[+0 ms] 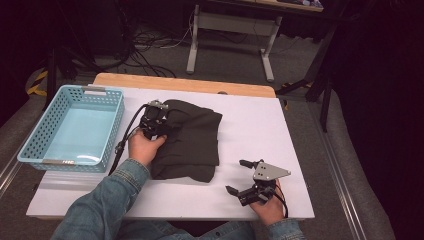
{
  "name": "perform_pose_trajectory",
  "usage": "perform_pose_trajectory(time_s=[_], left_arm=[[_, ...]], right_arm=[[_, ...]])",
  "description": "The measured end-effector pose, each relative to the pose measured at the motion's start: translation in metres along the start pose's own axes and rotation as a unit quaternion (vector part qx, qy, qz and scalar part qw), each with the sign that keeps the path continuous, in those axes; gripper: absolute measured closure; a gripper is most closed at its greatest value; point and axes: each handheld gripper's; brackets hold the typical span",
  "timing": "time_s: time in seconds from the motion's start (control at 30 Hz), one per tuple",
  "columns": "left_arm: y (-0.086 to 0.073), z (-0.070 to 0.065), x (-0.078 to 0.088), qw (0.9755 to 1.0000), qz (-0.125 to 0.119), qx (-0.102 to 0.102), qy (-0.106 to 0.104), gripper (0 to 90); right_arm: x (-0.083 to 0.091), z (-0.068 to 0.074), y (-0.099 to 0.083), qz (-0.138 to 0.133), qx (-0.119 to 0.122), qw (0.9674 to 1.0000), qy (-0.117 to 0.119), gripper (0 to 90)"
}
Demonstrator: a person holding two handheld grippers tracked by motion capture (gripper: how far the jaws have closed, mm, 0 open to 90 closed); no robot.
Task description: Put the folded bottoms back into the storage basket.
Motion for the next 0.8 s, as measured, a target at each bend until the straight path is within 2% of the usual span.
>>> perform_pose_trajectory(time_s=[0.2, 0.57, 0.8], left_arm=[[0.008, -0.008, 0.011, 0.9998, -0.009, -0.015, 0.0, 71.3], [0.016, -0.016, 0.028, 0.9995, -0.022, -0.023, -0.001, 71.7], [0.023, -0.019, 0.04, 0.9991, -0.029, -0.031, 0.007, 71.9]], right_arm=[[0.0, 0.0, 0.0, 0.0, 0.0, 1.0, -0.001, 0.5], [0.0, 0.0, 0.0, 0.001, 0.002, 1.0, -0.002, 0.5], [0.0, 0.0, 0.0, 0.002, 0.001, 1.0, -0.003, 0.5]])
Point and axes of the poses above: each handheld gripper's, and its own axes: x roughly backward along the jaws, y roughly out of its top, z roughly to its left, and after that the axes turned 1 degree about -y, right-handed
